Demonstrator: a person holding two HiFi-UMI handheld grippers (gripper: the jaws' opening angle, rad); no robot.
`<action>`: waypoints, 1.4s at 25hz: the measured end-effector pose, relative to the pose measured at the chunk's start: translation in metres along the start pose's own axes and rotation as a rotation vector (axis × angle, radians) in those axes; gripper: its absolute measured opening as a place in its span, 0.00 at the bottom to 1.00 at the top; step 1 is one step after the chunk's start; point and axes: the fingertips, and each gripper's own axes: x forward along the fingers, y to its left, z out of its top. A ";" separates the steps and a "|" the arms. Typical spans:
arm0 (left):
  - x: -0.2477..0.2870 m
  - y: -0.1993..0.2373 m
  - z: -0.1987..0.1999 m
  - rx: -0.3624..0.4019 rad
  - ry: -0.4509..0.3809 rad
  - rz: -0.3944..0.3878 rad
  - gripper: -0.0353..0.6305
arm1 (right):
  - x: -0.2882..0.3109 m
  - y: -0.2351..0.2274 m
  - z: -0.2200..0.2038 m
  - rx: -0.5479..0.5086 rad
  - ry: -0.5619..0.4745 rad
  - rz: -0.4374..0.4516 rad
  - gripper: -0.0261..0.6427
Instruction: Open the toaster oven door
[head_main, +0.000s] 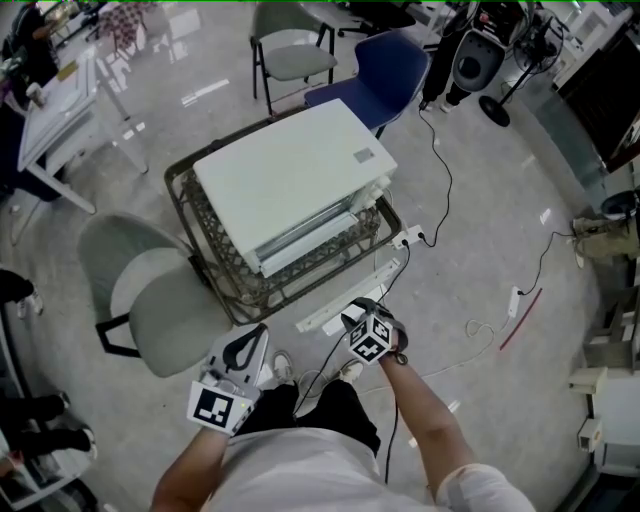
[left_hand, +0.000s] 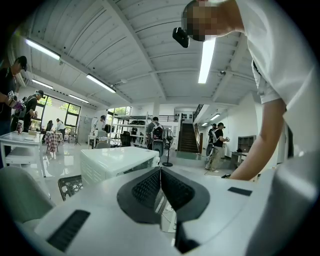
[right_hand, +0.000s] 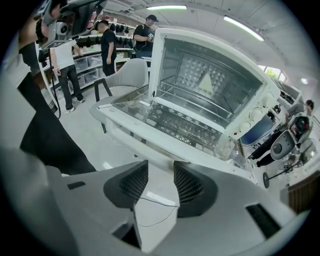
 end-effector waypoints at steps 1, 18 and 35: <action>-0.001 0.000 -0.001 -0.001 0.002 0.001 0.09 | 0.001 0.001 -0.001 0.001 0.001 0.001 0.30; -0.003 0.001 -0.008 -0.012 0.020 0.019 0.09 | 0.015 0.005 -0.013 -0.001 0.031 0.028 0.30; -0.007 0.003 -0.018 -0.013 0.042 0.028 0.09 | 0.032 0.012 -0.028 -0.004 0.074 0.057 0.30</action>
